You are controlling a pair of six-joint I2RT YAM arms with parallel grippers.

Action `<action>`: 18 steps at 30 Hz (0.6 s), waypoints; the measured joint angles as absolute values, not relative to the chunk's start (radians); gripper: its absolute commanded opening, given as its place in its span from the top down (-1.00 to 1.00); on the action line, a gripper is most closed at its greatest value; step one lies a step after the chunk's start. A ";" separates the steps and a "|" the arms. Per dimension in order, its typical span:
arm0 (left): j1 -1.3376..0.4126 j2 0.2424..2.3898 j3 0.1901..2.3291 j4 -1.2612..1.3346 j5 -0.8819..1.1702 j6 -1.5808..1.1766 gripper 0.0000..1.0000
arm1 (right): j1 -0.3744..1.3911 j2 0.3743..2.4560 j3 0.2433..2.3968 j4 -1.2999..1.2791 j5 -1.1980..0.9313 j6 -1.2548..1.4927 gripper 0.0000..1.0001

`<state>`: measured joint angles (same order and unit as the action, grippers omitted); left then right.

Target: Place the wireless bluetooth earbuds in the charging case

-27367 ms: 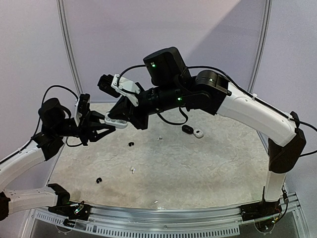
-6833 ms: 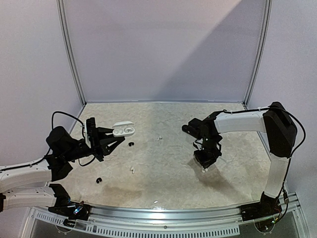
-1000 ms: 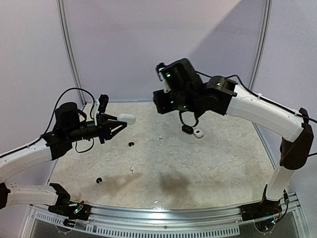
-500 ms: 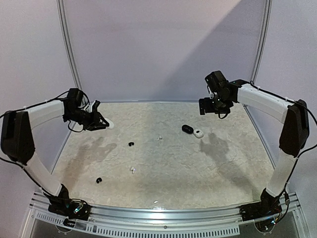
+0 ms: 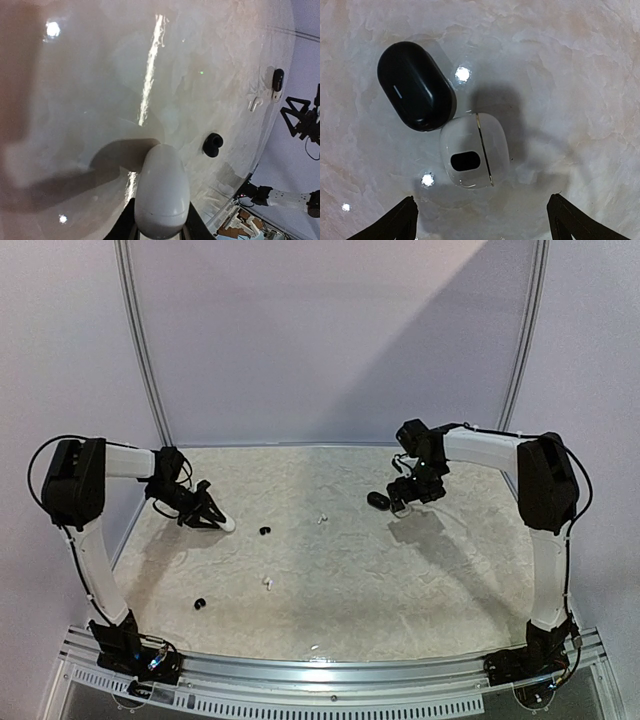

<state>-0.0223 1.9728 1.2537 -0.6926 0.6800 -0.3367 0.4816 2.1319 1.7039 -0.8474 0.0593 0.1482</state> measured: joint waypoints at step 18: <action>-0.003 1.952 1.253 -0.747 0.608 -0.331 -0.99 | 0.455 2.257 1.774 -0.841 -0.019 0.028 -0.51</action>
<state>-0.0032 1.9522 1.2526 -0.7467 0.6079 -0.3313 0.4549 2.2566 1.7741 -0.8406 -0.0185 0.0280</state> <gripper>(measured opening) 0.992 0.799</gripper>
